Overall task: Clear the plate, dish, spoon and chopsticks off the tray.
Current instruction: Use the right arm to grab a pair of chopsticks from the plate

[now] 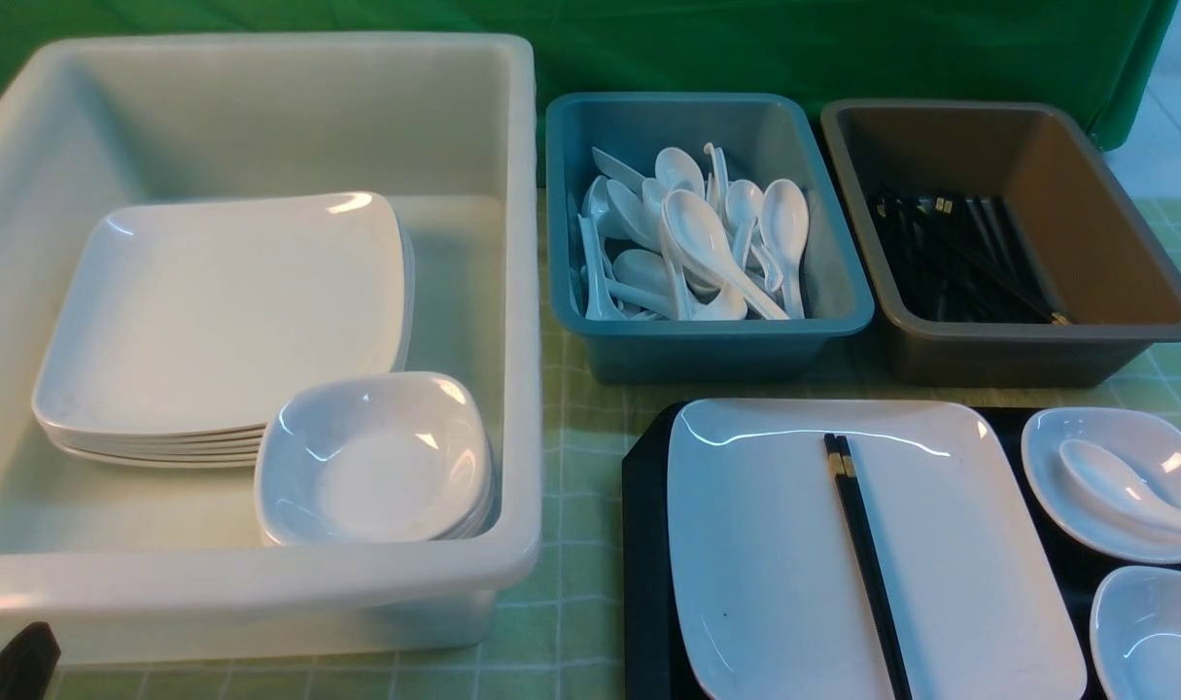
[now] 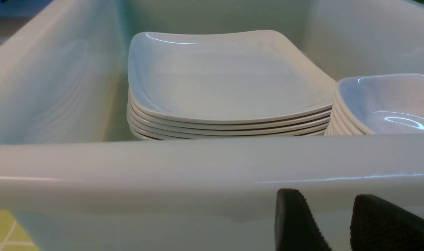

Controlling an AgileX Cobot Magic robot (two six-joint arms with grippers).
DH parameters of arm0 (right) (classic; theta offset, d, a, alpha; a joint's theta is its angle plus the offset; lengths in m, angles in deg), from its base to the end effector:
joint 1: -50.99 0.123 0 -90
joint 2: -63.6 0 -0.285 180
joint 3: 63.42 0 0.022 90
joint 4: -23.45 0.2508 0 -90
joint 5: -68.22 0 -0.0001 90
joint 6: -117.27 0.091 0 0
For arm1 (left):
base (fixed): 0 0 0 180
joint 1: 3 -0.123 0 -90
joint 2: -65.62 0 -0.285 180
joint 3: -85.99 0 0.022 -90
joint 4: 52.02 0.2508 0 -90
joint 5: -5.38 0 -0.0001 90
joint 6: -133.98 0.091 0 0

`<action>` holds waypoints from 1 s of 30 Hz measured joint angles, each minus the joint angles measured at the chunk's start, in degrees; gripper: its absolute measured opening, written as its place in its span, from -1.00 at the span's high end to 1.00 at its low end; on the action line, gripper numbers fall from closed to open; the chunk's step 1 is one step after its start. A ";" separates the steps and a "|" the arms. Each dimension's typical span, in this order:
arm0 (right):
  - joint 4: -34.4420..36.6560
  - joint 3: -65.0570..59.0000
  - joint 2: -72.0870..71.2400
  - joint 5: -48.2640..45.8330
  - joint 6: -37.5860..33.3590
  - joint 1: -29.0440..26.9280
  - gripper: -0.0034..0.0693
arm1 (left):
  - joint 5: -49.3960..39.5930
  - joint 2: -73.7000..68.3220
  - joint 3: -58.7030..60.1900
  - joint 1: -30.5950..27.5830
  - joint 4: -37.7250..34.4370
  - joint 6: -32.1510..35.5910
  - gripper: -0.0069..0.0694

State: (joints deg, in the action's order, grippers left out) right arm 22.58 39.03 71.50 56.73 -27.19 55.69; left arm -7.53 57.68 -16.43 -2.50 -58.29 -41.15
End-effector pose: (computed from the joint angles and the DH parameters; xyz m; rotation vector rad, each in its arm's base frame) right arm 0.0561 0.0043 0.1929 0.4467 1.6590 0.5104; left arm 0.0560 -0.0027 0.1906 0.0070 1.7168 -0.0435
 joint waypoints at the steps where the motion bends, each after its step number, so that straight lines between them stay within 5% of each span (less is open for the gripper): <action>1: 0.03 0.00 0.00 0.41 0.74 0.00 0.24 | 0.00 0.00 0.00 0.00 0.00 0.00 0.23; 13: 0.25 0.00 0.00 10.17 2.30 0.00 0.28 | 0.00 0.00 0.00 0.00 0.00 0.09 0.23; 19: 0.25 0.19 0.00 13.23 1.17 0.00 0.79 | 0.00 0.00 0.00 0.00 0.00 0.04 0.23; 26: 0.25 10.64 6.22 2.47 -9.03 0.00 0.88 | 0.00 0.00 0.00 0.00 0.00 0.04 0.23; 30: 0.25 20.66 16.86 -11.42 -17.15 0.00 0.88 | 0.00 0.00 0.00 0.00 0.00 0.04 0.23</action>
State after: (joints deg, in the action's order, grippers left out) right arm 22.84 59.69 88.36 45.31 -44.34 55.69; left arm -7.53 57.68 -16.43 -2.50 -58.29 -41.11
